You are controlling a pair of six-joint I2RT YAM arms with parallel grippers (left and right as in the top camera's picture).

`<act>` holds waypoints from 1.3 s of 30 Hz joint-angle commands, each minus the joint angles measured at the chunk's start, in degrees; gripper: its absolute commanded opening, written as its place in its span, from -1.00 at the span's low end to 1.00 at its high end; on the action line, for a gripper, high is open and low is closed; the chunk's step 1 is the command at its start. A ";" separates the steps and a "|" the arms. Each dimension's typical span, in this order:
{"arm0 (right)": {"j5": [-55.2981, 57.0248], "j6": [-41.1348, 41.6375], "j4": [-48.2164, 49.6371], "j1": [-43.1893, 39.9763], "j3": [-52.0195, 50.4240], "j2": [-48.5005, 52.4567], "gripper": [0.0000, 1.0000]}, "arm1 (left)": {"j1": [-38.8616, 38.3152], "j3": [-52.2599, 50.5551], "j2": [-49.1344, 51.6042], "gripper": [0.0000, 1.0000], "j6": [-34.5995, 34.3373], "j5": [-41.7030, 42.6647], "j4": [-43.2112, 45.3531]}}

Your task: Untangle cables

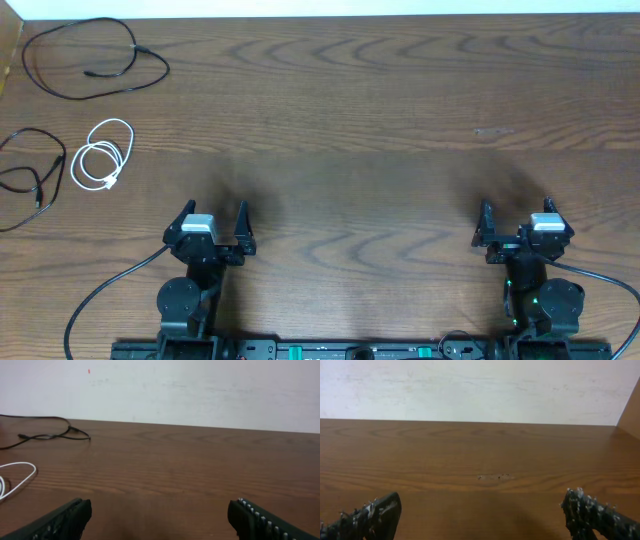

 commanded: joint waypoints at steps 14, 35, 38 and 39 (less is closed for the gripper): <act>-0.13 0.63 -0.26 -0.44 -0.15 -0.35 0.98 | 0.63 -0.85 -0.52 0.85 0.20 -0.55 -2.62; -0.13 0.63 -0.26 -0.44 -0.15 -0.35 0.99 | 1.44 -0.85 -0.52 0.85 0.37 -0.52 -2.64; -0.13 0.63 -0.26 -0.44 -0.15 -0.35 0.99 | 2.27 -0.85 -0.52 0.85 0.37 -0.52 -2.62; -0.13 0.63 -0.24 -0.44 -0.15 -0.35 0.98 | 2.54 -0.85 -0.52 0.85 0.37 -0.55 -2.64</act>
